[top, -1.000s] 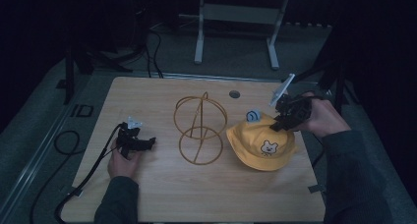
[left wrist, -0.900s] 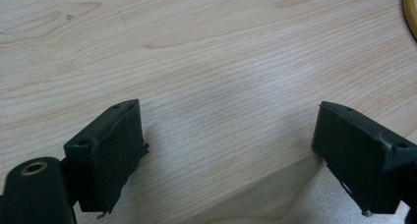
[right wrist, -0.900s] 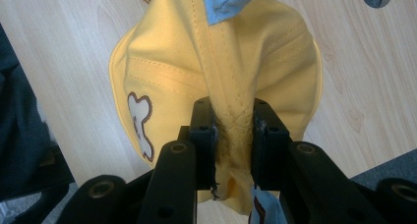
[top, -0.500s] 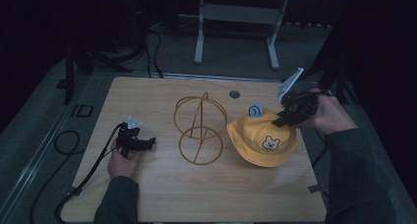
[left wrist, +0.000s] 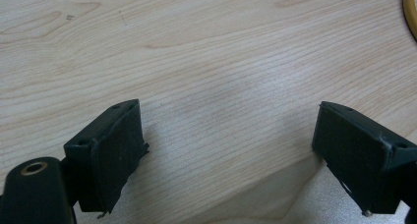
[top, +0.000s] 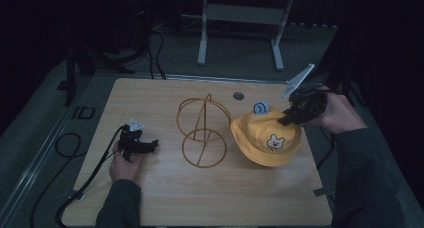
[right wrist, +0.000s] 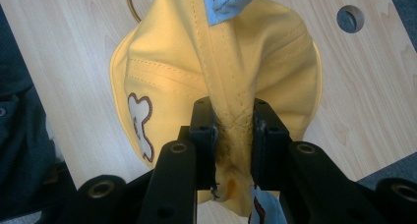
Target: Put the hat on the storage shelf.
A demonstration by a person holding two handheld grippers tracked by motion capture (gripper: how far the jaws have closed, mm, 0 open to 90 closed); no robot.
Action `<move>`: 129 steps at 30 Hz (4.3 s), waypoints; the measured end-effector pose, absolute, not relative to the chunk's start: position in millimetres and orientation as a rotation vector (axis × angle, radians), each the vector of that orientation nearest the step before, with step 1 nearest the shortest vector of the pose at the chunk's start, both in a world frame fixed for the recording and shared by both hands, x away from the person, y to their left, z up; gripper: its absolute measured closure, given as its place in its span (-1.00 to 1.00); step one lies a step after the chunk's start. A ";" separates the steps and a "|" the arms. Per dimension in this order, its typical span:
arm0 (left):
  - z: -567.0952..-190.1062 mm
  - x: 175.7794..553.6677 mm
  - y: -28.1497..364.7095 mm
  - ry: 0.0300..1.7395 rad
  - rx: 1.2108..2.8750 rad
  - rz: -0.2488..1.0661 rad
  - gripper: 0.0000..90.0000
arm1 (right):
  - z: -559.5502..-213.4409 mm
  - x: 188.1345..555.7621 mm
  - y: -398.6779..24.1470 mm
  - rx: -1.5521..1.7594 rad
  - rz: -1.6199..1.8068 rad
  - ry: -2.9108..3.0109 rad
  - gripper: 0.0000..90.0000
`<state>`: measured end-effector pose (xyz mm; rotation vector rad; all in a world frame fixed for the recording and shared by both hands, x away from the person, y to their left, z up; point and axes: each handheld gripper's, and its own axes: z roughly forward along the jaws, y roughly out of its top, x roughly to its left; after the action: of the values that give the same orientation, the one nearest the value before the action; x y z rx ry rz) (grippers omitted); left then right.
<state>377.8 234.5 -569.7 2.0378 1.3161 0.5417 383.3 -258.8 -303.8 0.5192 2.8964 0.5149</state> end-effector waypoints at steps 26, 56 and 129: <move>-569.8 377.8 234.5 1.317 2.037 0.541 -0.73 | -274.7 378.5 -278.6 0.541 0.663 2.824 0.68; -569.8 377.8 234.5 1.316 2.037 0.541 -0.73 | -260.7 378.2 -286.9 0.513 0.947 2.718 0.70; -569.7 377.8 234.5 1.317 2.037 0.541 -0.74 | -232.4 387.6 -201.9 0.362 0.994 2.715 0.70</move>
<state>377.8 234.5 -569.7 2.0366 1.3171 0.5407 387.6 -201.9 -232.4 0.3623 2.7148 0.9937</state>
